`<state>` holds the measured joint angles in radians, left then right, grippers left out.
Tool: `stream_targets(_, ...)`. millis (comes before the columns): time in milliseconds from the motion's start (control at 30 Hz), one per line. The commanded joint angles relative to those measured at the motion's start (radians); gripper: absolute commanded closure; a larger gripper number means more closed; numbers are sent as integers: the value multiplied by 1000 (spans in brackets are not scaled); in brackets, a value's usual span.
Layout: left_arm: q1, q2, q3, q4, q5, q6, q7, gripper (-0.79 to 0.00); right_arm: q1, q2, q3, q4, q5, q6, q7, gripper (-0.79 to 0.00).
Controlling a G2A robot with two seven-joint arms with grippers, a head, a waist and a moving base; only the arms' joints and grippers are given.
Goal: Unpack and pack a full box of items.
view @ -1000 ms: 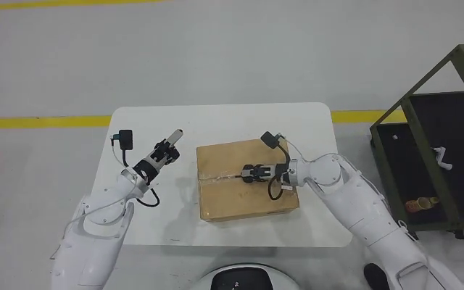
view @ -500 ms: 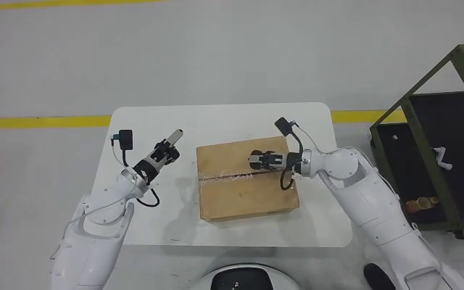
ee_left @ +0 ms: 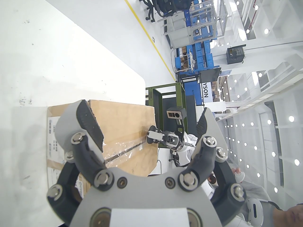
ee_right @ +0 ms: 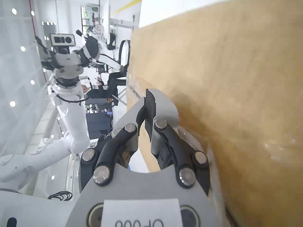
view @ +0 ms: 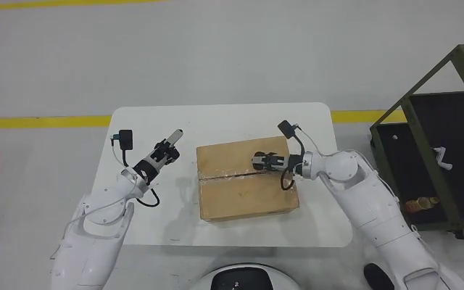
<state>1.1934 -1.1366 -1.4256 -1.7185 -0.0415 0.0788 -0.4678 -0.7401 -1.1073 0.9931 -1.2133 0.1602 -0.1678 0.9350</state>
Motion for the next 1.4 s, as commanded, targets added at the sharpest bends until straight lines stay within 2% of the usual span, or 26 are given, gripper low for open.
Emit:
stream_targets(0,0,0,0,0,0,0,0,-785,-10,9,33,-13,-2,6,3,0)
stream_targets(300,0,0,0,0,0,0,0,-785,-102,36,92,-49,-63,53,9,0)
stream_targets(733,0,0,0,0,0,0,0,-785,-120,53,151,-72,-85,67,28,0)
stream_targets(1067,0,0,0,0,0,0,0,-785,-172,77,247,-172,-65,97,41,0)
stream_targets(1233,0,0,0,0,0,0,0,-785,-170,76,207,-168,-134,118,56,0)
stream_targets(1367,13,-1,-7,-9,-8,-9,19,-785,-167,72,194,-130,-123,129,47,0)
